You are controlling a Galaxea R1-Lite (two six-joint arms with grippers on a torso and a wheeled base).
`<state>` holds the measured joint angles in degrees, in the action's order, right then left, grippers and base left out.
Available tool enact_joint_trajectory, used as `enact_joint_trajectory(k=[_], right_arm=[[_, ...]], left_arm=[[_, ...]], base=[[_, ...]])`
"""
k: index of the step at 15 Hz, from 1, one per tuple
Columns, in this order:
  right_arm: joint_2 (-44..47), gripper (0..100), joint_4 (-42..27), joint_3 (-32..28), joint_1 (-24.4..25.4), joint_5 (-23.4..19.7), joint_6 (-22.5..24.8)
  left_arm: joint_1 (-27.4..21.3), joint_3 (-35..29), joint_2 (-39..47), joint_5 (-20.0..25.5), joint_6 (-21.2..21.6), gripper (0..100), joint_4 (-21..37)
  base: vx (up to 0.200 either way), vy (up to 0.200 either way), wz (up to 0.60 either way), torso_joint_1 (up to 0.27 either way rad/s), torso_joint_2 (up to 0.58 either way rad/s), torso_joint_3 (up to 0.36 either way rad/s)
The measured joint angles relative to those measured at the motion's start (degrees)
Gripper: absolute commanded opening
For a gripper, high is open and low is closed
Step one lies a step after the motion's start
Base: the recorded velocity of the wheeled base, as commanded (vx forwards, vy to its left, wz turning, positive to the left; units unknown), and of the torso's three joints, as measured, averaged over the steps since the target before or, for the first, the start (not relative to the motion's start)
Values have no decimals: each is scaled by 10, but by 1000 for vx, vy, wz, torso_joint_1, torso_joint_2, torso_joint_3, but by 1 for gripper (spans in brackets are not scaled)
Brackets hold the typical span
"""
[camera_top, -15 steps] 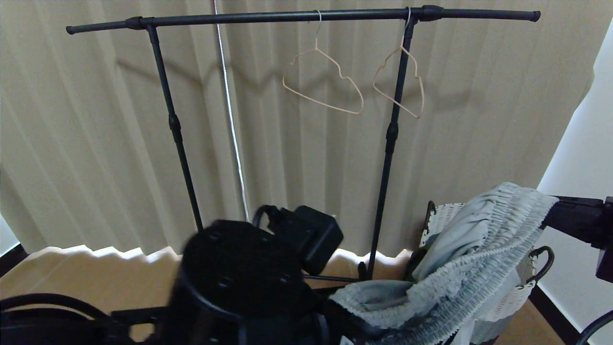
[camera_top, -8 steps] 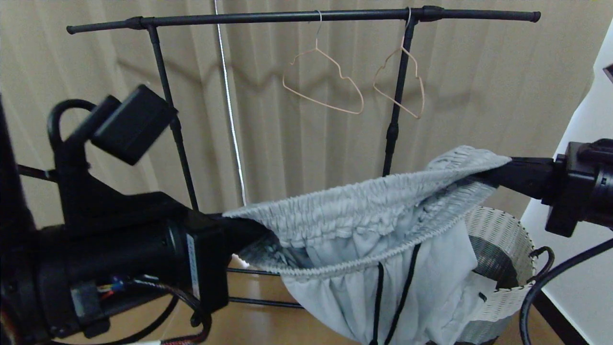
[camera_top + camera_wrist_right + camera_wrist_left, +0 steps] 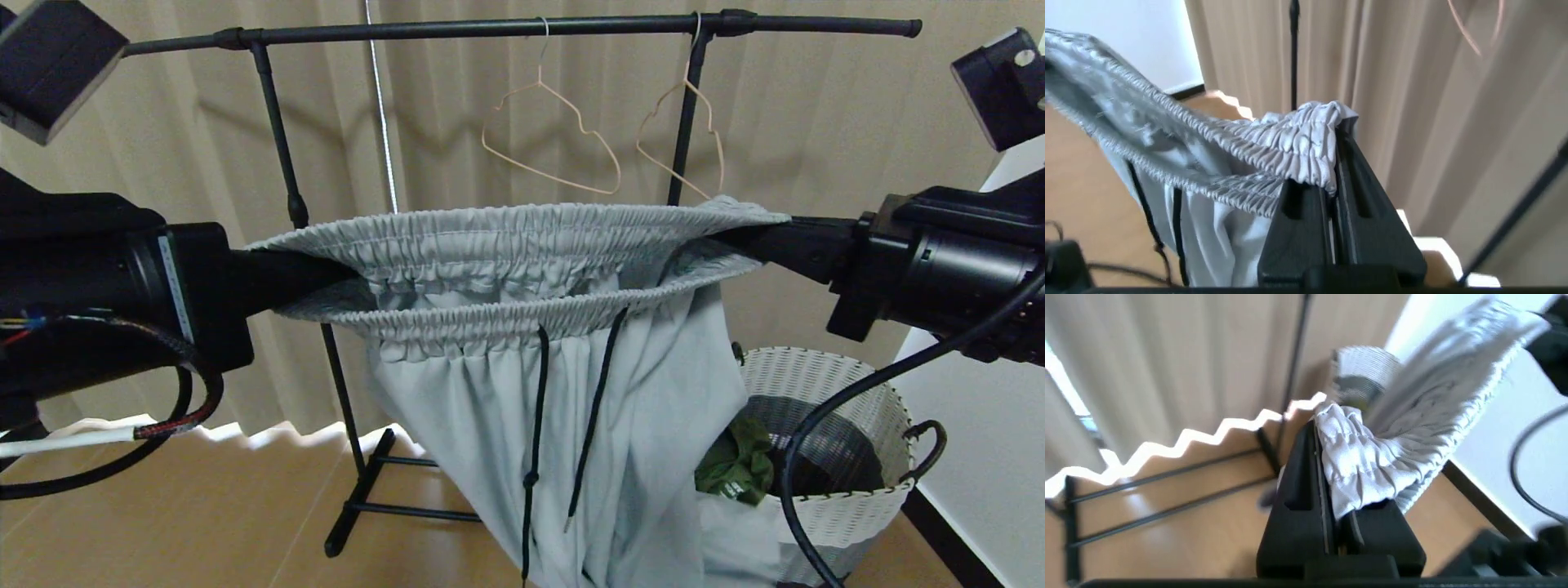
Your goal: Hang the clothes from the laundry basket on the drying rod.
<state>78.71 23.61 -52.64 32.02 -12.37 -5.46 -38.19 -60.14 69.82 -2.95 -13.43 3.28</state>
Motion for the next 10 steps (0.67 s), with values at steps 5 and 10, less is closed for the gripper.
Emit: enact_joint_trajectory(k=[5,10], right_arm=[[25,0,13,-9,3,4,-5],[25,0,10,9,-7,14,-3]], left_arm=[[18,6,4,-1,1,0,-4],[13,13,38,-9,3,0,-20]], base=[[0,0,0,0,0,0],[0,0,0,0,0,0]])
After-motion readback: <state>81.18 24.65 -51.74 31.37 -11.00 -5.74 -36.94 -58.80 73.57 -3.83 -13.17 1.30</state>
